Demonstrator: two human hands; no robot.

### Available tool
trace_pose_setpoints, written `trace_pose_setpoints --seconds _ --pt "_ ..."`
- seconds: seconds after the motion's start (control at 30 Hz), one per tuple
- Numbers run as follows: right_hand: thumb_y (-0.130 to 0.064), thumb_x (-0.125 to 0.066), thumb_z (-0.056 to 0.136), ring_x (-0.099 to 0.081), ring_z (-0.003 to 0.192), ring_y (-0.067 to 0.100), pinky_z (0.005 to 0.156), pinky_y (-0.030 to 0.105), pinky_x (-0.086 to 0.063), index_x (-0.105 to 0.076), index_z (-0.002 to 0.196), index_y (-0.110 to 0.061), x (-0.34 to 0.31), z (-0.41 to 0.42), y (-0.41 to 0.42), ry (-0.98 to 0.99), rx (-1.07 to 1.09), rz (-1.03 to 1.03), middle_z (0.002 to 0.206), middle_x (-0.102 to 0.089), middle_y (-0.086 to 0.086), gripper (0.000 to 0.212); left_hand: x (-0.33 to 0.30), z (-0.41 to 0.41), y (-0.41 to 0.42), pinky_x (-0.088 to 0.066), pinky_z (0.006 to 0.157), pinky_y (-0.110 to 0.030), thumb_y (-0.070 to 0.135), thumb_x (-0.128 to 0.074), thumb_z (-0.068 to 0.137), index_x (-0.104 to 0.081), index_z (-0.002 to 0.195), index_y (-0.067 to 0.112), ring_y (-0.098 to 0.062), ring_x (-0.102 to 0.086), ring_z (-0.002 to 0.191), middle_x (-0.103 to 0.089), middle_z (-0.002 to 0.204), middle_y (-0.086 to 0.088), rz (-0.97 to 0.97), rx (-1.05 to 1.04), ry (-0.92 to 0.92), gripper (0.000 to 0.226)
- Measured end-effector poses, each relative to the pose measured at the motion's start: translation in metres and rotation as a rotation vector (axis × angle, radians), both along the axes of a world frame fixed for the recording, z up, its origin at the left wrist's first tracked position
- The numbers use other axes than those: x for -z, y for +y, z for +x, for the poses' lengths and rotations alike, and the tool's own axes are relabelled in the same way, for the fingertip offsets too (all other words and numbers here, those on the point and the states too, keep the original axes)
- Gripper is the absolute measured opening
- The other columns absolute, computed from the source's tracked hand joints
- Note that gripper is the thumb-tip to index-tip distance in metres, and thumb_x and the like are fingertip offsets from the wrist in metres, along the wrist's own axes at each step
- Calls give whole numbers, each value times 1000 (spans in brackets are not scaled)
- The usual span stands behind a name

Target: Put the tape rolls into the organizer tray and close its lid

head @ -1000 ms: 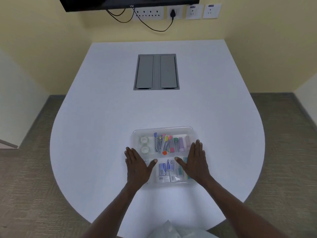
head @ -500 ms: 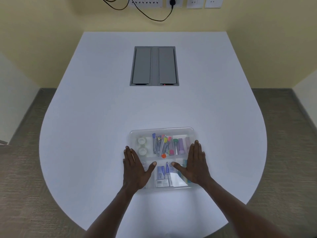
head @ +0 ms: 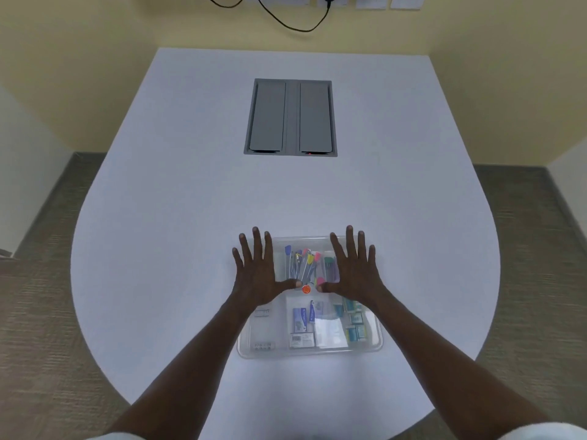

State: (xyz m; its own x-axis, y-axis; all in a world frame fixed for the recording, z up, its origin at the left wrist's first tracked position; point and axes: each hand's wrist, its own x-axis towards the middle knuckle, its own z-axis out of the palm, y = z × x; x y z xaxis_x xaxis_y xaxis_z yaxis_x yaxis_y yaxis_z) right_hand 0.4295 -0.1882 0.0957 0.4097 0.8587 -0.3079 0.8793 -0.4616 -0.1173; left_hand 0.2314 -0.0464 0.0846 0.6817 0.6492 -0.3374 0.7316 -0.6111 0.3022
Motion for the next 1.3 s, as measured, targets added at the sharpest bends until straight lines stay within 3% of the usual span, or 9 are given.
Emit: trace_pose_setpoints --seconds 0.17,0.3,0.47,0.8,0.9,0.97,1.1,1.17,1.3 --pt "-77 -65 64 18 142 50 110 69 -12 16 150 -30 3 5 13 96 13 -137 157 26 16 127 7 5 5 -4 115 -73 103 -41 42 14 157 22 -42 23 151 25 166 -2 -42 34 92 151" --pt "-63 -76 65 23 139 52 106 74 -13 16 149 -35 0 2 26 158 65 -192 157 25 16 128 3 8 7 -11 113 -75 106 -31 30 11 157 30 -44 21 151 17 168 -1 -55 26 116 154" --pt "-57 -79 66 22 138 54 105 75 -14 15 149 -37 -4 -1 33 153 95 -218 158 21 16 127 -3 17 8 -17 110 -77 95 -59 45 11 157 32 -48 19 150 14 168 -3 -60 32 178 146" --pt "-59 -79 64 24 139 52 107 73 -12 12 150 -36 0 0 28 171 96 -155 158 22 16 127 -8 21 5 -10 111 -78 91 -64 48 15 156 32 -49 23 149 25 166 -5 -83 20 192 147" --pt "-60 -77 66 28 139 47 110 70 -3 14 150 -36 3 2 23 212 113 -120 156 29 14 126 -8 18 5 -4 114 -75 95 -57 45 15 157 29 -46 22 150 28 165 -7 -76 31 179 149" --pt "-64 -69 73 27 141 43 113 66 -1 14 150 -32 1 4 17 218 116 -97 156 30 15 117 -10 15 3 -2 118 -70 104 -33 41 13 157 23 -41 17 153 23 166 -9 -21 56 167 149" --pt "-60 -32 93 1 148 39 115 62 -17 -4 153 -17 -14 2 6 22 93 130 160 3 23 79 -26 11 -3 -5 126 -57 96 9 61 7 158 12 -32 12 156 16 167 -10 81 68 8 128" --pt "-48 -36 97 -14 146 40 112 61 -28 -18 151 -9 -23 1 2 -44 129 277 158 -13 26 70 -37 8 -5 -8 127 -53 84 11 76 4 158 9 -30 12 156 14 167 -10 131 58 -75 112" --pt "-42 -34 99 -17 147 36 116 55 -26 -23 149 -2 -44 -2 6 -98 168 475 158 -18 23 64 -60 4 -4 -3 127 -46 69 5 91 2 158 7 -28 14 155 14 167 -10 222 35 -199 91"
